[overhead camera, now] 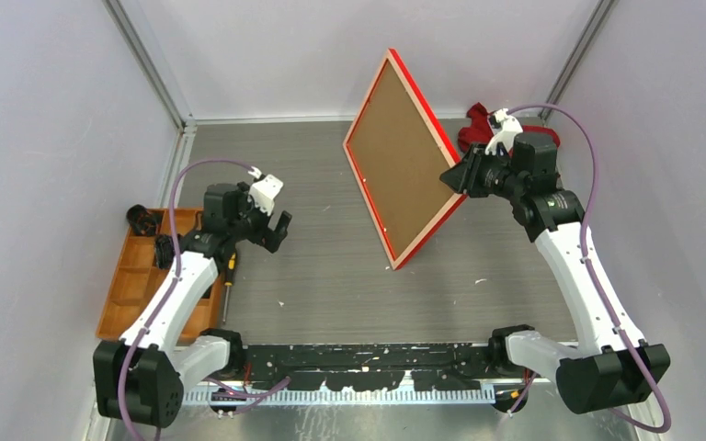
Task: Take the photo out of the frame
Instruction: Turn over the photo frame at the center of the board.
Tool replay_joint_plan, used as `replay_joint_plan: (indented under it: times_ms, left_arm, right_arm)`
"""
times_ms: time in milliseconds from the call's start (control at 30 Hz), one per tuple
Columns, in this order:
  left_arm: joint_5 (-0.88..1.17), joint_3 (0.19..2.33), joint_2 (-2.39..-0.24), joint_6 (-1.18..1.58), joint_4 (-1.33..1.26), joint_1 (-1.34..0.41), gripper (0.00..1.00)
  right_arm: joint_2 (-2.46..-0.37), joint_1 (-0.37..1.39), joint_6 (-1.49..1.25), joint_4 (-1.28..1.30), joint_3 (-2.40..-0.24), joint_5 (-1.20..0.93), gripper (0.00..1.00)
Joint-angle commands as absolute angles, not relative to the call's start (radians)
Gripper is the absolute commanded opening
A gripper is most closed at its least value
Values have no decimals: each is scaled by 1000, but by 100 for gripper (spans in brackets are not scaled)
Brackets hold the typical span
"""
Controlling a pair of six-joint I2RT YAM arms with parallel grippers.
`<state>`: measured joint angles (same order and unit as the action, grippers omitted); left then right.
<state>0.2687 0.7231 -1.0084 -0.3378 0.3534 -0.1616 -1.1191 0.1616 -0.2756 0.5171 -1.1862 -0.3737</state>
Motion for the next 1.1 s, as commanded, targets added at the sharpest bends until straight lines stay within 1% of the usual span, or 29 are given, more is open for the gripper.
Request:
replay_joint_plan:
  times_ms: [0,200,467,633,733,867,1067]
  left_arm:
    - [388,826,-1077,-256,256,-156,96]
    - [509,947,-1246,-123,258,-160,95]
    - [439,1057,-1470,7,245,-163,91]
    - [452,1083,-1607,66,248,-164,90]
    - [467,1094,-1654,76,248,-166,90]
    - [494,1105,-1688,86,245,-166,90]
    - [532,1095,-1714,109,222,-175,91]
  right_arm:
    - [-1070,156,-312,396,-1161,-473,3]
    - [-1075,128,-377,368,-1129,-543,6]
    - [-1049,112,-458,255,-1025,-596,10]
    - [-1033,108,-464,226,-992,-614,12]
    - [-1022,108,-471,182,-947,-634,13]
    - [-1023,107,-466,151,-901,-651,18]
    - [-1022,102,-457,115,-865,-654,20]
